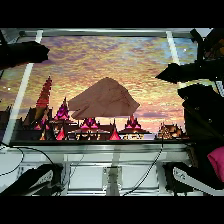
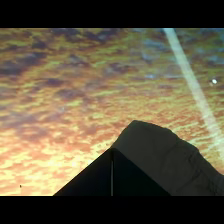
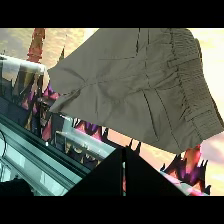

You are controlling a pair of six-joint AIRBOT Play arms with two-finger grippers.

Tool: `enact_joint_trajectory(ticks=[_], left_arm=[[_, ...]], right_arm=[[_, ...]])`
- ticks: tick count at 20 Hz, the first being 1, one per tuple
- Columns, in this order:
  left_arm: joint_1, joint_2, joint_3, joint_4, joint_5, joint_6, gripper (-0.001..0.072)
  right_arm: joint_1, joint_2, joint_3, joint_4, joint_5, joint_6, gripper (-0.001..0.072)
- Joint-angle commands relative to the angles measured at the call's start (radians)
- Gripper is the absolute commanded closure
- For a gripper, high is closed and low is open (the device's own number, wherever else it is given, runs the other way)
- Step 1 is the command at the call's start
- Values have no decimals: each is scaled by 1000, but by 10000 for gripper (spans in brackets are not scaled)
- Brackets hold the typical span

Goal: Fold the clothes and pants, and hang the long-sleeved shirts on hangers.

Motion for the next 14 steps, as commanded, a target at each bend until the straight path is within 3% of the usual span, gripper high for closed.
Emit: enact_joint_trajectory(ticks=[1, 7, 10, 14], left_arm=[[1, -1, 1, 1, 16, 0, 701], [1, -8, 0, 1, -59, 0, 700], [2, -46, -8, 74, -159, 0, 701], [5, -84, -95, 149, -172, 0, 701]], right_arm=[[1, 0, 0, 0, 0, 0, 688], [1, 0, 0, 0, 0, 0, 687], [1, 0, 1, -1, 1, 0, 688], [1, 1, 2, 0, 0, 0, 688]])
